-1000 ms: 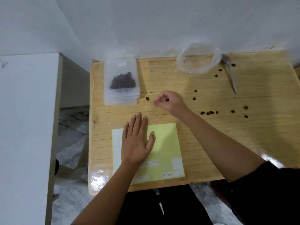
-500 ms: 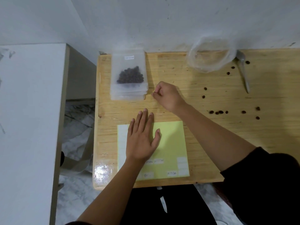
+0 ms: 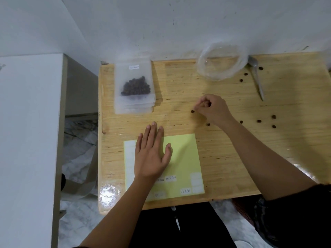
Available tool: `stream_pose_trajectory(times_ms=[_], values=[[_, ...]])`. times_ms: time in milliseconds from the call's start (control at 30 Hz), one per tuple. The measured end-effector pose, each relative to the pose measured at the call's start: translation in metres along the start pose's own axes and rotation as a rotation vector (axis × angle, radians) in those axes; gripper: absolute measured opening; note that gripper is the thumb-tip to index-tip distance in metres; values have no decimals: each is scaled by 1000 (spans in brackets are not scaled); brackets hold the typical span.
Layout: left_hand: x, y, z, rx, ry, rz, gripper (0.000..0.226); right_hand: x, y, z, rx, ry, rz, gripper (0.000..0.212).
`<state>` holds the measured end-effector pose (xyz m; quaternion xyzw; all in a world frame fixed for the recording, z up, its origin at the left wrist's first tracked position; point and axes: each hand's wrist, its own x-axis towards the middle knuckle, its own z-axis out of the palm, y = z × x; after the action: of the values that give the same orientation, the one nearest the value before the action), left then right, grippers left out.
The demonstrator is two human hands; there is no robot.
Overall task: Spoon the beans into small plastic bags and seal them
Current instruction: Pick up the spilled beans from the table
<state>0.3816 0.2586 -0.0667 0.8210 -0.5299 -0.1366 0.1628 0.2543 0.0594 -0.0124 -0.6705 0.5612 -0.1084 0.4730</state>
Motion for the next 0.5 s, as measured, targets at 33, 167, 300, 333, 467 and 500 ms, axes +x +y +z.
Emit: stream_pose_trajectory(times_ms=[33, 167, 300, 333, 467, 500], values=[[0, 0, 0, 4, -4, 0, 60, -2, 3, 3, -30, 12, -16, 14], [0, 0, 0, 18, -14, -2, 60, -4, 9, 16, -68, 100, -57, 14], [0, 0, -1, 12, -10, 4, 61, -1, 7, 18, -99, 111, -71, 13], [0, 0, -1, 7, -9, 3, 61, 0, 7, 18, -116, 95, -69, 13], [-1, 0, -1, 1, -9, 2, 61, 0, 5, 18, -220, -1, -51, 13], [-1, 0, -1, 1, -9, 3, 61, -1, 4, 18, -250, -22, -51, 17]])
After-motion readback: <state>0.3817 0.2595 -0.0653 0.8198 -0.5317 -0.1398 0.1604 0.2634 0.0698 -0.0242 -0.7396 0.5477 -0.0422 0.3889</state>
